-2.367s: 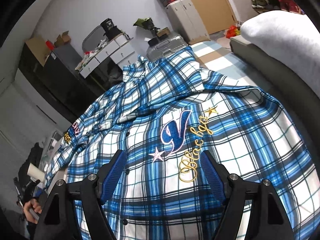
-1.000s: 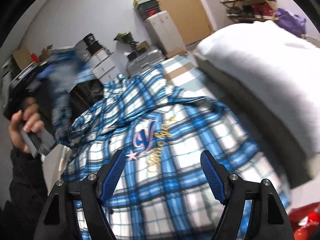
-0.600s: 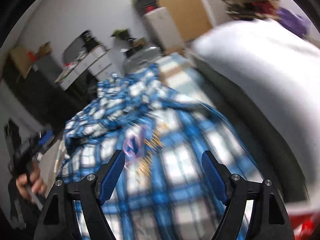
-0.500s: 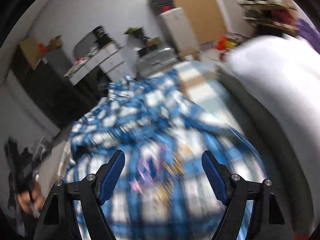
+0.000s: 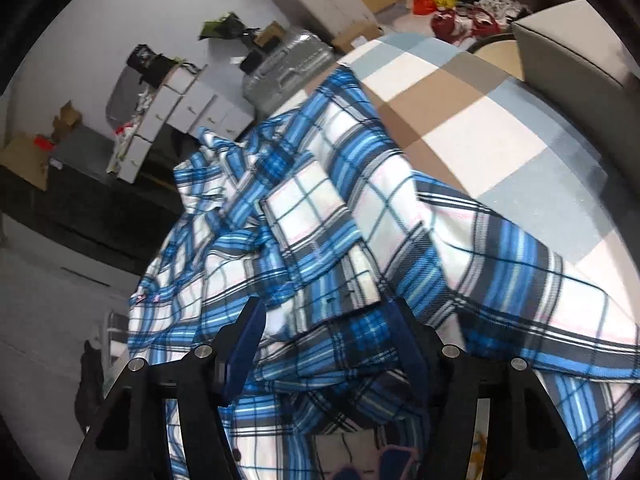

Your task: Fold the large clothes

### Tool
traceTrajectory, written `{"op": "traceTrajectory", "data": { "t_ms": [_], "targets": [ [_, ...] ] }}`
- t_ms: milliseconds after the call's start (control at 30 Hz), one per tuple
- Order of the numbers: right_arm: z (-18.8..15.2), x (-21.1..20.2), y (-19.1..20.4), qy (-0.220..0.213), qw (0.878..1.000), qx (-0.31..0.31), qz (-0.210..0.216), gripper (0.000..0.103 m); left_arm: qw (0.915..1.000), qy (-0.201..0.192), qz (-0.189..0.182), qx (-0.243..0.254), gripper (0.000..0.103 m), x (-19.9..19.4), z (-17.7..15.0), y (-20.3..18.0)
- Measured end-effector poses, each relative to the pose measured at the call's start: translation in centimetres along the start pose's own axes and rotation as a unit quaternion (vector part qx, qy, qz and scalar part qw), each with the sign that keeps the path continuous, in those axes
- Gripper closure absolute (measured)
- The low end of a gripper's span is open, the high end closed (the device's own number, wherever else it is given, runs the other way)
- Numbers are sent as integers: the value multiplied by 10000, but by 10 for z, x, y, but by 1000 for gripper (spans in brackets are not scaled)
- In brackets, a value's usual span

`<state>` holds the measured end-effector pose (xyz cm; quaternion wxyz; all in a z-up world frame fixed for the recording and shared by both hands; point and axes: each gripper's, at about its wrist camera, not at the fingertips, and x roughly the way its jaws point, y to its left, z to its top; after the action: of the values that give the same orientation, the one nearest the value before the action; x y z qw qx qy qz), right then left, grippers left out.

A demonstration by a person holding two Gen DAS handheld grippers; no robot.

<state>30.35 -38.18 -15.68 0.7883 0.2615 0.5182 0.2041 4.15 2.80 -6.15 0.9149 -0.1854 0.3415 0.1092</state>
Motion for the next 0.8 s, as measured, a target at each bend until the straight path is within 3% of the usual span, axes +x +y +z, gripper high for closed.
{"op": "traceTrajectory", "data": {
  "t_ms": [100, 167, 200, 233, 300, 400, 467, 533, 600, 667, 767, 800],
  "targets": [
    [5, 7, -2, -151, 9996, 205, 77, 39, 10000, 51, -32, 24, 41, 3, 2, -1],
    [7, 15, 11, -203, 9998, 57, -45, 51, 10000, -9, -65, 74, 41, 0, 3, -5],
    [8, 20, 21, -199, 9996, -153, -162, 72, 9999, -59, -95, 104, 41, -3, 3, -7],
    [9, 24, 28, -177, 9990, -300, -295, 100, 9998, -108, -107, 138, 41, -5, 5, -10],
    [6, 14, 48, -458, 9951, -778, -393, 101, 9997, -139, -117, 181, 41, -8, 2, -8],
    [-2, -38, 75, -1425, 9751, -1685, -204, 101, 9997, -135, -21, 216, 41, -6, 0, -7],
    [2, -59, 75, -1748, 9674, -1806, -305, 101, 9998, -95, -23, 195, 41, -5, -2, -3],
    [12, -56, 58, -1655, 9684, -1716, -728, 101, 9998, -72, -36, 163, 41, -2, -2, 0],
    [19, -36, 41, -1234, 9726, -1604, -1149, 100, 9998, -52, -76, 156, 41, -1, -2, -1],
    [19, -24, 23, -829, 9773, -1373, -1386, 92, 9997, -35, -93, 220, 41, 0, -2, -4],
    [10, -34, 19, -1041, 9762, -1354, -1334, 80, 9993, -11, -13, 370, 41, 2, -2, -6],
    [5, -41, 22, -1145, 9758, -1363, -1271, 68, 9993, 12, 28, 374, 41, 4, -1, -5]
  ]
}}
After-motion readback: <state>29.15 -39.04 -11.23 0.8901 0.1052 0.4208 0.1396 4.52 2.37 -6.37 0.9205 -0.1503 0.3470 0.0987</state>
